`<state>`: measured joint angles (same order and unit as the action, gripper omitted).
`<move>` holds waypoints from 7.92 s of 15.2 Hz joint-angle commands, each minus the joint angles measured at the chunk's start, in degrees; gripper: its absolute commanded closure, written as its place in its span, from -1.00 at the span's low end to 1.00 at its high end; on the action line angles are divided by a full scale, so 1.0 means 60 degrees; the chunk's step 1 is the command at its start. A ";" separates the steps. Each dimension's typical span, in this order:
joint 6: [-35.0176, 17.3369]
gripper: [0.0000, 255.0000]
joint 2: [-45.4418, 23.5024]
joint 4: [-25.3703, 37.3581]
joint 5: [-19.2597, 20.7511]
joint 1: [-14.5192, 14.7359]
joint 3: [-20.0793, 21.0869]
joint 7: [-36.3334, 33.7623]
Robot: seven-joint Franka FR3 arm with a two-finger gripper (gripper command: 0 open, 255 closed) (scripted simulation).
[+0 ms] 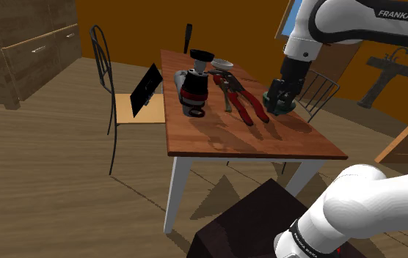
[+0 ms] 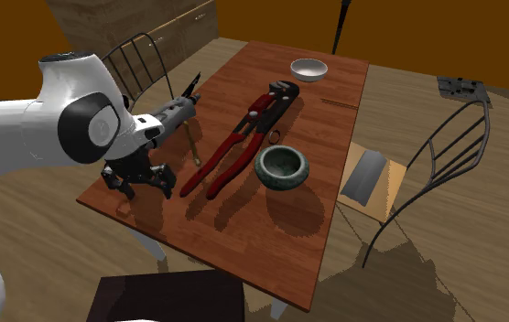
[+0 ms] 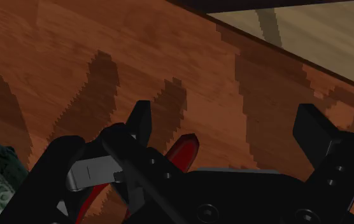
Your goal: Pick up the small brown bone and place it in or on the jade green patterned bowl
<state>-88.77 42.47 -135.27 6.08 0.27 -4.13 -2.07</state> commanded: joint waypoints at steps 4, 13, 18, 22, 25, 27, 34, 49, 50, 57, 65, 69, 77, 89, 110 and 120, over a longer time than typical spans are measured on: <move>-0.1567 -1.00 -0.0247 -0.0517 0.0258 -0.0013 -0.0031 -0.0013; -0.6294 -1.00 -0.1861 -0.1216 0.1165 -0.0180 -0.0135 -0.0288; -0.8761 -1.00 -0.3201 -0.0999 0.1833 -0.0426 -0.0104 -0.0672; -1.0220 -1.00 -0.4164 -0.0618 0.2416 -0.0681 -0.0008 -0.1088; -1.0585 -1.00 -0.4549 -0.0590 0.2521 -0.0747 -0.0036 -0.1165; -1.0823 -1.00 -0.4812 -0.0559 0.2595 -0.0794 -0.0051 -0.1221; -1.1123 -1.00 -0.5158 -0.0506 0.2697 -0.0854 -0.0069 -0.1300; -1.0174 -1.00 -0.5529 0.0218 0.2217 -0.0501 -0.0112 -0.0367; -0.9236 -1.00 -0.5949 0.0972 0.1880 -0.0220 -0.0110 0.0435; -0.5650 -1.00 -0.8165 0.4177 0.1384 0.0349 0.0358 0.3012; -0.6274 -1.00 -0.8500 0.3899 0.1454 0.0265 0.0309 0.2970; -0.6274 -1.00 -0.8500 0.3899 0.1457 0.0252 0.0322 0.2968; -0.6443 1.00 -0.8584 0.3825 0.1466 0.0204 0.0285 0.3003; -0.5230 1.00 -0.8132 0.4596 0.1309 0.0268 0.0355 0.3227; -0.2664 1.00 -0.7886 0.6963 0.1084 0.0315 0.0403 0.3774; -0.2890 1.00 -0.6885 0.6036 0.0945 -0.0425 -0.0277 0.5210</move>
<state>-105.63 0.40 -98.14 11.88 -1.51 -5.03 27.65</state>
